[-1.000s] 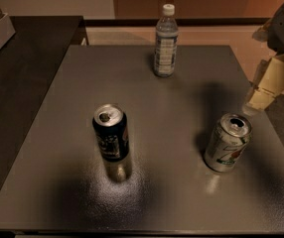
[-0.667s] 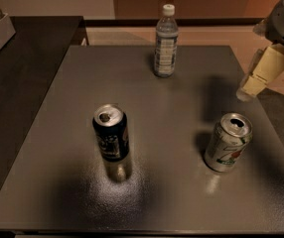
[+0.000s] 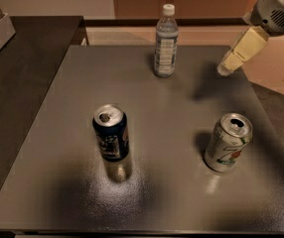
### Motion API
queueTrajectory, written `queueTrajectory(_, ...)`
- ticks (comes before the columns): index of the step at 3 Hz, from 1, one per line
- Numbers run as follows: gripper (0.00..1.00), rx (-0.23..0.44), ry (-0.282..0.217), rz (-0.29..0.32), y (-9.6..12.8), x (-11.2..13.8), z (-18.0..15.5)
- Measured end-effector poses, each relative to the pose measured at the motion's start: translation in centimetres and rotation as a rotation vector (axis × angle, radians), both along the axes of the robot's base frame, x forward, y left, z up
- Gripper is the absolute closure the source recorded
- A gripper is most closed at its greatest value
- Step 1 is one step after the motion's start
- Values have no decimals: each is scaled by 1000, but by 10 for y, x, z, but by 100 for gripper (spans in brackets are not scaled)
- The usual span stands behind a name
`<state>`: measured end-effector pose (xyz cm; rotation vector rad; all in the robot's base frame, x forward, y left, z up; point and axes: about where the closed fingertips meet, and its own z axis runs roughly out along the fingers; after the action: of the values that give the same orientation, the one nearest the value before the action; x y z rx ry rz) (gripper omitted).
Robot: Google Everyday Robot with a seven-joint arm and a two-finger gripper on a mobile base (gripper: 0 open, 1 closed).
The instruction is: Move blue plastic bottle near pepsi can
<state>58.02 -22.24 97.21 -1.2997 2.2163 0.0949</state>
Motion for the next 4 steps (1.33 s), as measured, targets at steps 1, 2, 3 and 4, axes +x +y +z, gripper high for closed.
queueTrajectory(1, 0, 53, -53, -37, 18, 32, -5)
queueTrajectory(2, 0, 104, -104, -83, 32, 60, -12)
queueTrajectory(3, 0, 197, -135, -114, 47, 89, -17)
queueTrajectory(4, 0, 282, -137, -111, 67, 110, -21)
